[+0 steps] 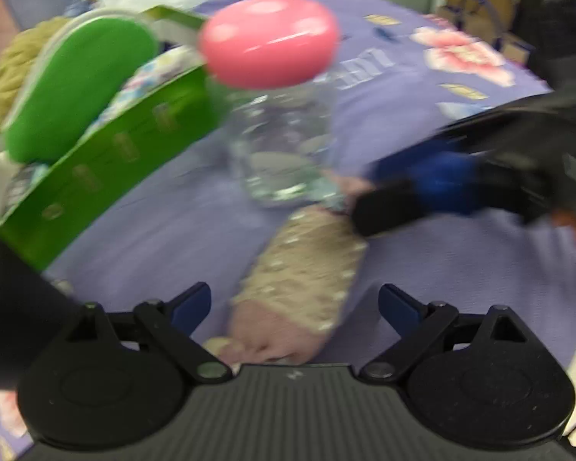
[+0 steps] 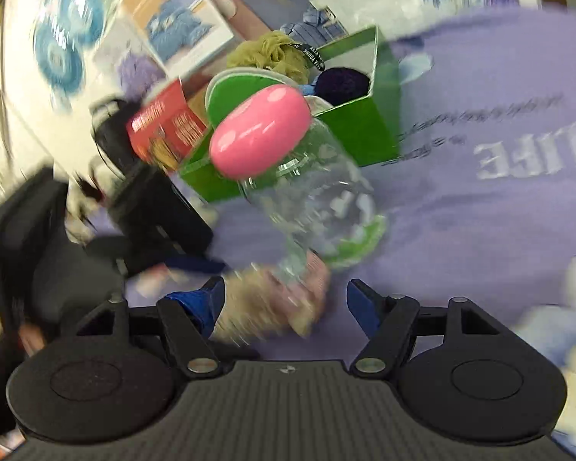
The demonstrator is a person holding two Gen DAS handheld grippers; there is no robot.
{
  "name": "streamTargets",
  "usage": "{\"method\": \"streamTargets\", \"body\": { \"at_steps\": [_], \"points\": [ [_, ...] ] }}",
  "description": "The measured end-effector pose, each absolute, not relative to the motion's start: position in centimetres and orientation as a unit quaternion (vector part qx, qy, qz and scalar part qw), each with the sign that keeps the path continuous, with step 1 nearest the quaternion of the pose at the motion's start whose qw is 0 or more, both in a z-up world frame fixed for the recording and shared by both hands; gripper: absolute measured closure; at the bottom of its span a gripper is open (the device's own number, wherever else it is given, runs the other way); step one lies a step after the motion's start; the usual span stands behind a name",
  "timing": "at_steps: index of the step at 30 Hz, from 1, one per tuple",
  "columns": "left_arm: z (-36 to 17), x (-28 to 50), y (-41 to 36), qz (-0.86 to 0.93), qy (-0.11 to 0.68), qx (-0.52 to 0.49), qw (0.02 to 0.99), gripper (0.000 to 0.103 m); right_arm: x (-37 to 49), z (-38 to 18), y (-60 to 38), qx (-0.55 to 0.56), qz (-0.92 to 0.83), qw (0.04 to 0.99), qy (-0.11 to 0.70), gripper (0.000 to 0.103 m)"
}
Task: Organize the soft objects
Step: 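Move both tools to the pink lace pouch beside the jar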
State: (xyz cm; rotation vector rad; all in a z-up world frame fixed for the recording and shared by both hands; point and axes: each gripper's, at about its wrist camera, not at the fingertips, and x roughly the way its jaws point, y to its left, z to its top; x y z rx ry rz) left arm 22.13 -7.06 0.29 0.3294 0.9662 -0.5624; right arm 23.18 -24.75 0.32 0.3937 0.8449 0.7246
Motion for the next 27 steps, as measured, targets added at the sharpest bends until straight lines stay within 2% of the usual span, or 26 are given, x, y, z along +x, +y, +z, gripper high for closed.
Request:
{"method": "streamTargets", "body": {
  "at_steps": [3, 6, 15, 19, 22, 27],
  "points": [
    [-0.1, 21.7, -7.6, -0.280, 0.448, 0.174, 0.831, 0.008, 24.4, -0.6, -23.9, 0.233, 0.350, 0.804, 0.421, 0.045],
    [-0.3, 20.9, -7.7, -0.283, 0.443, 0.184, 0.830, 0.008, 23.7, -0.6, -23.1, 0.224, 0.355, 0.792, 0.444, 0.045],
    [0.5, 16.8, -7.2, -0.351, 0.444, 0.173, 0.806, 0.008, 16.3, 3.4, -21.3, 0.116, 0.358, 0.815, 0.440, 0.044],
    [0.5, 14.4, -7.3, -0.354, 0.426, 0.216, 0.804, 0.008, 13.5, 5.1, -20.9, 0.003, 0.348, 0.837, 0.424, 0.045],
    [0.3, 14.5, -6.3, -0.346, 0.431, 0.233, 0.800, 0.008, 12.4, 6.7, -20.3, -0.138, 0.339, 0.859, 0.358, 0.045],
    [0.1, 16.0, -5.6, -0.357, 0.442, 0.262, 0.780, 0.008, 12.8, 6.1, -18.7, -0.357, 0.477, 0.747, 0.296, 0.045]
  ]
}}
